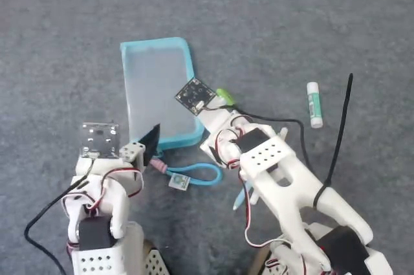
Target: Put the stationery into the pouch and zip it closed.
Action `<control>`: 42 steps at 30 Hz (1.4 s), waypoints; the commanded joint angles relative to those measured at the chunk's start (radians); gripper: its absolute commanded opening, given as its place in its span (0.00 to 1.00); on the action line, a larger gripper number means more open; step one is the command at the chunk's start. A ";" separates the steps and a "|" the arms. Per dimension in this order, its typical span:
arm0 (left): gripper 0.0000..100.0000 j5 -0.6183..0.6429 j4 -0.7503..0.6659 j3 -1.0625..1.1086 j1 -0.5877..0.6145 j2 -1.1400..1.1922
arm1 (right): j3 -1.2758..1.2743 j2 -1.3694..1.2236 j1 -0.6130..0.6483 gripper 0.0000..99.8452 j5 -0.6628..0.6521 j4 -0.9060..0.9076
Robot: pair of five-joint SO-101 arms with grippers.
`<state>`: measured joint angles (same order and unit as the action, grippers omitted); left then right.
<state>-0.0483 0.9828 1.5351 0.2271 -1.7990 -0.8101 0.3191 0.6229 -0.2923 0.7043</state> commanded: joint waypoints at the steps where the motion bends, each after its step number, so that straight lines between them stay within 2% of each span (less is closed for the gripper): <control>1: 0.34 0.015 -0.052 -0.074 0.071 -0.025 | 0.052 0.002 -0.007 0.26 0.003 0.005; 8: 0.34 0.014 -0.103 -0.054 0.178 -0.023 | 0.051 0.002 -0.007 0.26 0.003 0.005; 15: 0.34 0.012 -0.224 0.067 0.265 -0.023 | 0.051 0.002 -0.007 0.26 0.003 0.008; 32: 0.34 0.012 -0.229 0.079 0.282 -0.021 | 0.055 0.015 -0.005 0.26 0.002 0.039; 34: 0.34 0.012 -0.229 0.081 0.276 -0.021 | 0.064 0.019 0.027 0.26 0.002 0.070; 38: 0.34 0.012 -0.224 0.081 0.276 -0.021 | 0.071 -0.004 0.191 0.26 -0.002 0.074; 42: 0.34 0.011 -0.229 0.097 0.278 -0.021 | 0.124 -0.036 0.280 0.26 -0.063 0.077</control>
<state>-0.0453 0.7894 1.6379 0.5002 -1.7990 -0.7733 0.2854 0.8485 -0.3168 0.7718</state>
